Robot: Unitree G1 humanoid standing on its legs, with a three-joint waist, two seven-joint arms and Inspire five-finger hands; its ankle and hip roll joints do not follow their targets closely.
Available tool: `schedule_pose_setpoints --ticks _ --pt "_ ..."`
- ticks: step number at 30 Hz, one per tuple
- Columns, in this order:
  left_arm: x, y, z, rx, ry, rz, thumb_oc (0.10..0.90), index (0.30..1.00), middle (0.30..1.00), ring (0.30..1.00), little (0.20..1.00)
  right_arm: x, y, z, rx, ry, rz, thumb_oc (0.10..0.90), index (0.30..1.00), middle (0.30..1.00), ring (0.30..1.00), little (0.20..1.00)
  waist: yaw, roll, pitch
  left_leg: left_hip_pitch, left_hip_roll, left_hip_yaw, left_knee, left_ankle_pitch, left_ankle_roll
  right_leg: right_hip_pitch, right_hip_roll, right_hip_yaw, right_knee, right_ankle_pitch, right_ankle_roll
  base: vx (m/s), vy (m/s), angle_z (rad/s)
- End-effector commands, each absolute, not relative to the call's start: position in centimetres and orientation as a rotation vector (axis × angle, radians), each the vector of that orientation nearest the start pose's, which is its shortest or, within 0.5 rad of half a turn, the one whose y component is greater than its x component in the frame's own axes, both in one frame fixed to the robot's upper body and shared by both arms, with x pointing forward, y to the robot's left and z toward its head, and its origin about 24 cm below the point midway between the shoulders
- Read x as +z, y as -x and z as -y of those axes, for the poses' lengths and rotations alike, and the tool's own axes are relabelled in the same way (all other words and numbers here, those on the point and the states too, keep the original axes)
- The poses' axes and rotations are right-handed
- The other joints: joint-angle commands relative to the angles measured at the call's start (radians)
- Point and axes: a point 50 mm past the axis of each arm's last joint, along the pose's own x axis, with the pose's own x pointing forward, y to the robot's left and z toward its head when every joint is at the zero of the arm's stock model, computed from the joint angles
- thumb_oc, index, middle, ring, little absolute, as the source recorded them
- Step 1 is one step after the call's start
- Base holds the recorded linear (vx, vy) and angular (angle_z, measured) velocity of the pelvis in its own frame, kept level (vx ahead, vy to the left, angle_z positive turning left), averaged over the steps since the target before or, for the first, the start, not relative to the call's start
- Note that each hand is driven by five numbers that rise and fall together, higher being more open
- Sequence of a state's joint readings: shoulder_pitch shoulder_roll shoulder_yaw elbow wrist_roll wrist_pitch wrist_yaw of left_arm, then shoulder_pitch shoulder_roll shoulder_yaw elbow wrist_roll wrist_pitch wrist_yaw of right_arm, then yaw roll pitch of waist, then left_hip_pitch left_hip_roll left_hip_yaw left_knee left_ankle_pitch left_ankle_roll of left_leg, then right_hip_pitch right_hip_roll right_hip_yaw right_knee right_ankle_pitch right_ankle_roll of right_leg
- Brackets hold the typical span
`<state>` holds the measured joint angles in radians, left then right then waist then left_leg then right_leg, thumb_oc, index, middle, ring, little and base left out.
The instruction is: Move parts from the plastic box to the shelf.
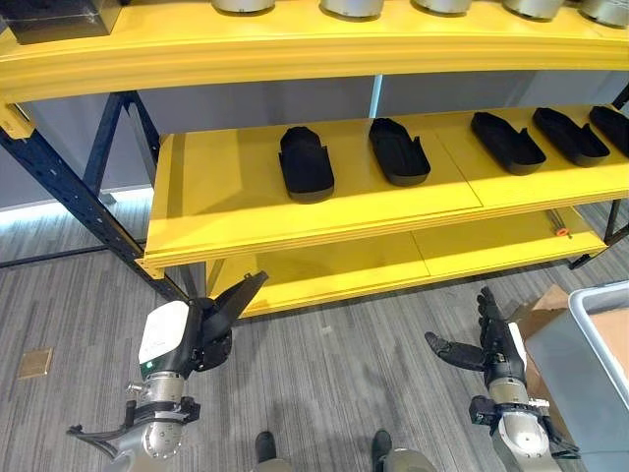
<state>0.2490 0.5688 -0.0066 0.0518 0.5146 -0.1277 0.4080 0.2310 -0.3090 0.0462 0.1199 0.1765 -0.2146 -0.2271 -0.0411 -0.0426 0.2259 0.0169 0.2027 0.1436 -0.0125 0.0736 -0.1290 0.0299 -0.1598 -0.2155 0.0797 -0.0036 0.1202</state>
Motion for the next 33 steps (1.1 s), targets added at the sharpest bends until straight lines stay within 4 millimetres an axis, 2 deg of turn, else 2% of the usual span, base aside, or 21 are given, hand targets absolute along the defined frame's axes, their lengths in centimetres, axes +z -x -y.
schedule_pose_setpoints --ticks 1,2,5,9,10,12,14,18,21,26,33 --pt "11.1 -21.9 -27.7 0.425 -1.097 0.418 0.400 0.300 0.300 0.300 0.300 4.9 -21.7 22.7 -0.228 0.180 0.162 0.900 1.000 1.000 1.000 1.000 -0.023 -0.026 -0.086 -0.115 0.025 -0.033 0.076 -0.022 0.021 0.075 -0.057 -0.007 0.017 -0.091 0.044 0.03 0.101 0.18" --pt "11.1 -21.9 -27.7 0.426 -1.097 0.418 0.400 0.300 0.300 0.300 0.300 4.9 -21.8 22.7 -0.228 0.180 0.163 0.900 1.000 1.000 1.000 1.000 -0.024 -0.028 -0.086 -0.118 0.024 -0.033 0.080 -0.025 0.022 0.074 -0.059 -0.008 0.017 -0.091 0.045 0.05 0.136 0.17" --pt "13.0 -22.1 -27.6 0.456 -1.129 0.510 0.400 0.300 0.300 0.300 0.300 5.2 -22.2 22.2 -0.203 0.190 0.177 0.900 1.000 1.000 1.000 1.000 -0.018 -0.041 -0.093 -0.128 0.001 -0.023 0.122 -0.062 0.036 0.078 -0.088 -0.008 0.014 -0.081 0.062 0.05 0.115 0.07" --pt "14.7 -22.0 -27.3 0.495 -1.119 0.594 0.400 0.300 0.300 0.300 0.300 5.4 -22.3 21.8 -0.183 0.187 0.181 0.900 1.000 1.000 1.000 1.000 -0.013 -0.048 -0.104 -0.120 -0.014 -0.014 0.124 -0.078 0.043 0.085 -0.102 -0.007 0.005 -0.063 0.073 0.04 0.072 -0.01" --pt "14.7 -22.0 -27.3 0.496 -1.119 0.594 0.400 0.300 0.300 0.300 0.300 5.4 -22.3 21.7 -0.183 0.187 0.181 0.900 1.000 1.000 1.000 1.000 -0.013 -0.049 -0.104 -0.118 -0.016 -0.013 0.123 -0.078 0.044 0.086 -0.103 -0.007 0.004 -0.063 0.074 0.04 0.041 -0.09" --pt "16.3 -21.6 -27.5 0.559 -1.120 0.660 0.400 0.300 0.300 0.300 0.300 5.2 -22.1 21.6 -0.167 0.194 0.170 0.900 1.000 1.000 1.000 1.000 -0.014 -0.058 -0.121 -0.095 -0.025 0.000 0.108 -0.085 0.049 0.093 -0.112 -0.005 -0.009 -0.047 0.083 0.05 0.031 -0.16" --pt "16.9 -21.4 -27.8 0.589 -1.123 0.678 0.400 0.300 0.300 0.300 0.300 5.1 -22.1 21.5 -0.164 0.197 0.165 0.900 1.000 1.000 1.000 1.000 -0.013 -0.061 -0.129 -0.083 -0.026 0.005 0.099 -0.084 0.047 0.100 -0.112 -0.004 -0.017 -0.047 0.085 0.04 0.003 -0.06" --pt "18.0 -21.5 -28.5 0.634 -1.171 0.696 0.400 0.300 0.300 0.300 0.300 5.0 -22.0 21.4 -0.154 0.208 0.153 0.900 1.000 1.000 1.000 1.000 -0.014 -0.061 -0.139 -0.056 -0.026 0.013 0.079 -0.082 0.047 0.115 -0.112 -0.005 -0.026 -0.049 0.087 0.01 -0.001 0.00" --pt "19.5 -21.3 -28.5 0.667 -1.191 0.756 0.400 0.300 0.300 0.300 0.300 5.0 -21.9 21.4 -0.147 0.212 0.151 0.900 1.000 1.000 1.000 1.000 -0.015 -0.058 -0.142 -0.045 -0.023 0.013 0.069 -0.077 0.044 0.122 -0.109 -0.011 -0.028 -0.053 0.085 0.00 0.000 0.00" --pt "20.1 -20.4 -28.3 0.661 -1.190 0.790 0.400 0.300 0.300 0.300 0.300 4.6 -21.5 21.6 -0.147 0.206 0.131 0.900 1.000 1.000 1.000 1.000 -0.016 -0.055 -0.143 -0.031 -0.019 0.011 0.046 -0.067 0.040 0.131 -0.104 -0.013 -0.035 -0.055 0.083 0.00 -0.013 0.01" --pt "20.7 -18.1 -28.6 0.664 -1.176 0.804 0.400 0.300 0.300 0.300 0.300 4.2 -20.7 22.1 -0.175 0.191 0.113 0.900 1.000 1.000 1.000 1.000 -0.010 -0.047 -0.136 -0.019 -0.003 -0.006 0.018 -0.046 0.034 0.136 -0.081 -0.016 -0.053 -0.062 0.071 -0.02 -0.034 0.04"
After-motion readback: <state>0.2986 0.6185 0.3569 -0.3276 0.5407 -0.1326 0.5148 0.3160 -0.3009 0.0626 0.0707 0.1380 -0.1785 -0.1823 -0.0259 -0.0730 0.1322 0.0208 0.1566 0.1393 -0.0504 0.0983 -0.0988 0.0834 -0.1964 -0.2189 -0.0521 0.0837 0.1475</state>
